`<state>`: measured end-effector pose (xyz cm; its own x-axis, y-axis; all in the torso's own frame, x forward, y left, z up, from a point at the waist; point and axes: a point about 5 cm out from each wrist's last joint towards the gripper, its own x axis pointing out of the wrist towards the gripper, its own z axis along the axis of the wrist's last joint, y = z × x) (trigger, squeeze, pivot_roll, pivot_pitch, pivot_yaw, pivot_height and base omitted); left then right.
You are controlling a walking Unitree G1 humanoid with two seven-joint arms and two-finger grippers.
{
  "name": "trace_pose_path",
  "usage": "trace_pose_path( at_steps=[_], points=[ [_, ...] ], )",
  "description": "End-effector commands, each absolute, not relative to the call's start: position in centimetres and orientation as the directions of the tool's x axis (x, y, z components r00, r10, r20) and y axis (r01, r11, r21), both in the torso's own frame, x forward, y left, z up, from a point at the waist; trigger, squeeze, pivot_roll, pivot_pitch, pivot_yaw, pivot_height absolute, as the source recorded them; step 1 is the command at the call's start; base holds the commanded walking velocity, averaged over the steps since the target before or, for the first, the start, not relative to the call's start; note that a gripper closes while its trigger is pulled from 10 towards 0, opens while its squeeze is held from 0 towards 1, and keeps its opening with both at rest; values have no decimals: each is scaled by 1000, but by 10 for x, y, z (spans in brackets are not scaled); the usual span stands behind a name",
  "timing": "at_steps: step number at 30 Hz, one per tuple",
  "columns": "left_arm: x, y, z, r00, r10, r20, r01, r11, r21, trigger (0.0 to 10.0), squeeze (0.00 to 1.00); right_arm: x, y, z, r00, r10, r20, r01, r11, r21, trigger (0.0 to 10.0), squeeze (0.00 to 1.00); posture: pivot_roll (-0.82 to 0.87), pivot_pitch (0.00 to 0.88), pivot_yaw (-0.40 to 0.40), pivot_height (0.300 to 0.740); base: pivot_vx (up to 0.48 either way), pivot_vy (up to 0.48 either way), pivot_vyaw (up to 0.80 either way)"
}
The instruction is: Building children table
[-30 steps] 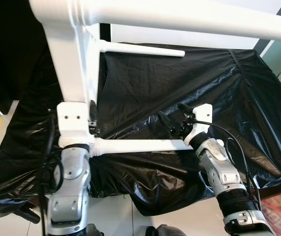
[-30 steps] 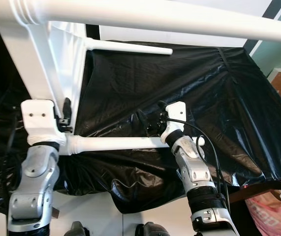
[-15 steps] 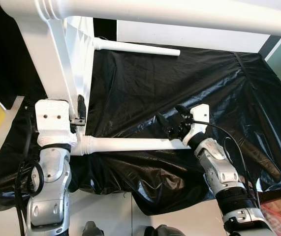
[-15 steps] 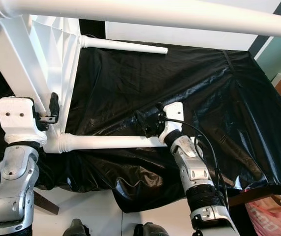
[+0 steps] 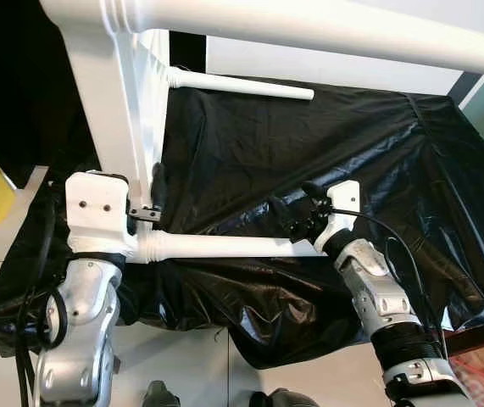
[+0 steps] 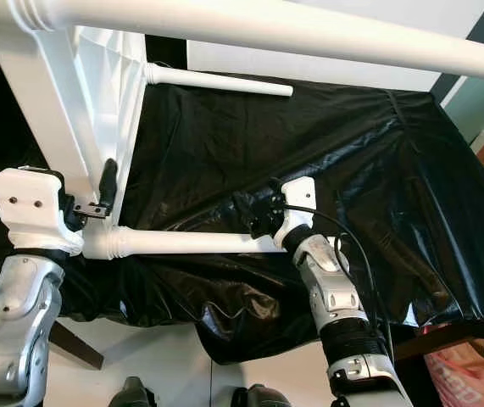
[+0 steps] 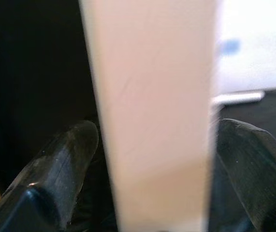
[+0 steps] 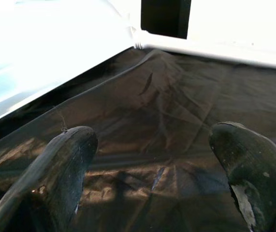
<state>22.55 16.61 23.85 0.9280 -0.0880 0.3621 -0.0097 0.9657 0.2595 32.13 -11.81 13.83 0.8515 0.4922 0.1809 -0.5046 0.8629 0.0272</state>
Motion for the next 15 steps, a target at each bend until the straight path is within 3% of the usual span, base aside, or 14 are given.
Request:
trace_pose_path(
  at_steps=[1, 15],
  points=[
    [219, 159, 242, 912, -171, 373, 66, 959, 276, 10000, 0, 322, -121, 135, 854, 492, 167, -502, 865, 21, 10000, 0, 120, 93, -147, 740, 0, 0, 0],
    [181, 155, 251, 898, -186, 400, 76, 958, 276, 10000, 0, 327, -108, 133, 825, 543, 156, -554, 832, 29, 10000, 0, 210, 91, -195, 740, 0, 0, 0]
  ],
)
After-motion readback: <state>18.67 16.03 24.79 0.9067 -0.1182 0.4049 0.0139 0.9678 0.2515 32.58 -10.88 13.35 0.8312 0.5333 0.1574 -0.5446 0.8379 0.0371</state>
